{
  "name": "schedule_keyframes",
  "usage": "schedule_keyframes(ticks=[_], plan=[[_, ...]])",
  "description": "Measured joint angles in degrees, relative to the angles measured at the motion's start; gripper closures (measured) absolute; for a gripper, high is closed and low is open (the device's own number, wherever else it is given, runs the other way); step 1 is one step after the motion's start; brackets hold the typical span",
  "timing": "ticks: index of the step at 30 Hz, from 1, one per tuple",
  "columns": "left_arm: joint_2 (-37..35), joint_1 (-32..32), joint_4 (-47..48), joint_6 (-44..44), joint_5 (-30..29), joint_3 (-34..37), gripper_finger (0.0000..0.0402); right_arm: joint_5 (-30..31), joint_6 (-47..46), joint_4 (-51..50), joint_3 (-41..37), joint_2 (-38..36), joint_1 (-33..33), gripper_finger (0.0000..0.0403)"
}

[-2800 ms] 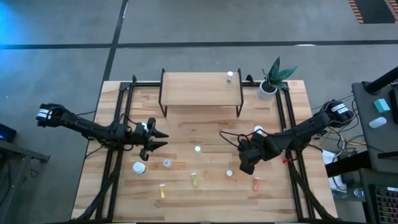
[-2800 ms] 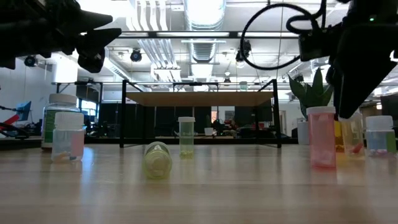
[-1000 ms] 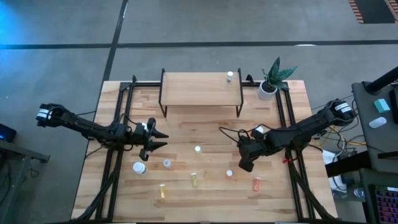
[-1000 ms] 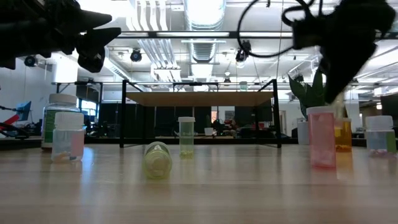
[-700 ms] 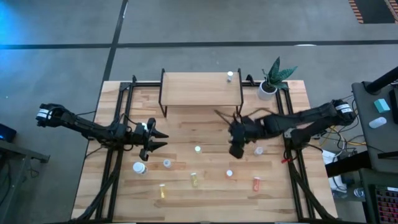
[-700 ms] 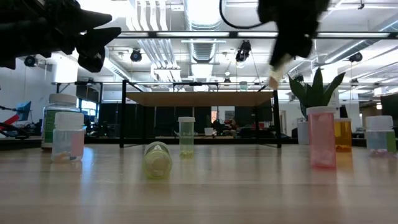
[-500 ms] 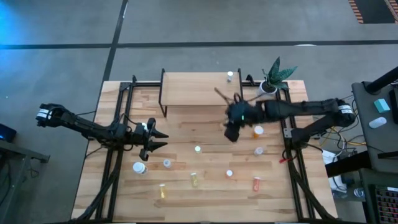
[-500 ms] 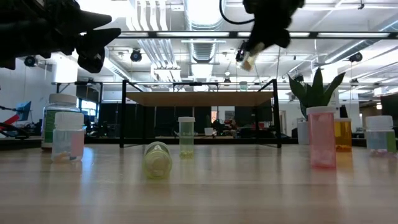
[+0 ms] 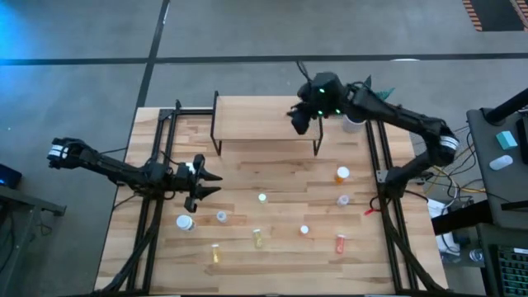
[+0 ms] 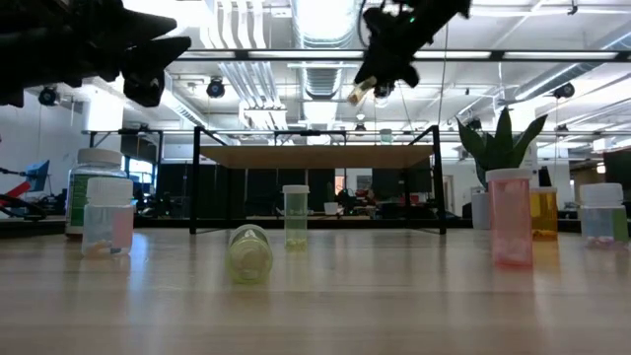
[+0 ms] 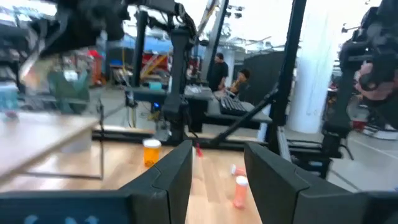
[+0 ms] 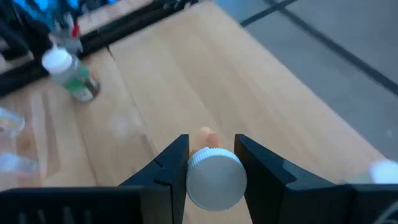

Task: Pick and place medicine bottles onto shelf by color
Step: Put the orange pill bottle on the shelf

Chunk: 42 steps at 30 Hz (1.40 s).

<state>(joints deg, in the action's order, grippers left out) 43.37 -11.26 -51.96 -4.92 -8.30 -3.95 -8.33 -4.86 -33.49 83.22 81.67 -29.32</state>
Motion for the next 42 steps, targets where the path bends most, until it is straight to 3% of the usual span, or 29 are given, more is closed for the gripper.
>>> schedule_keyframes(ticks=[13,20,27,42], plan=[[-7.5,1.2,3.0,7.0,-2.9,-0.2,0.0271,-0.6,10.8,-27.4,34.2,21.0,-4.6,0.0290],[-11.3,5.2,13.6,7.0,-4.2,-2.6,0.0271,2.3,16.6,-41.2,51.9,32.8,-8.2,0.0290],[-12.5,8.4,29.5,7.3,-4.1,-9.3,0.0271,2.0,19.2,-41.5,49.7,34.7,-11.3,0.0289],[-12.4,9.8,30.4,9.9,-4.0,-10.3,0.0271,-1.1,20.0,-41.2,48.7,34.9,-11.0,0.0289]])
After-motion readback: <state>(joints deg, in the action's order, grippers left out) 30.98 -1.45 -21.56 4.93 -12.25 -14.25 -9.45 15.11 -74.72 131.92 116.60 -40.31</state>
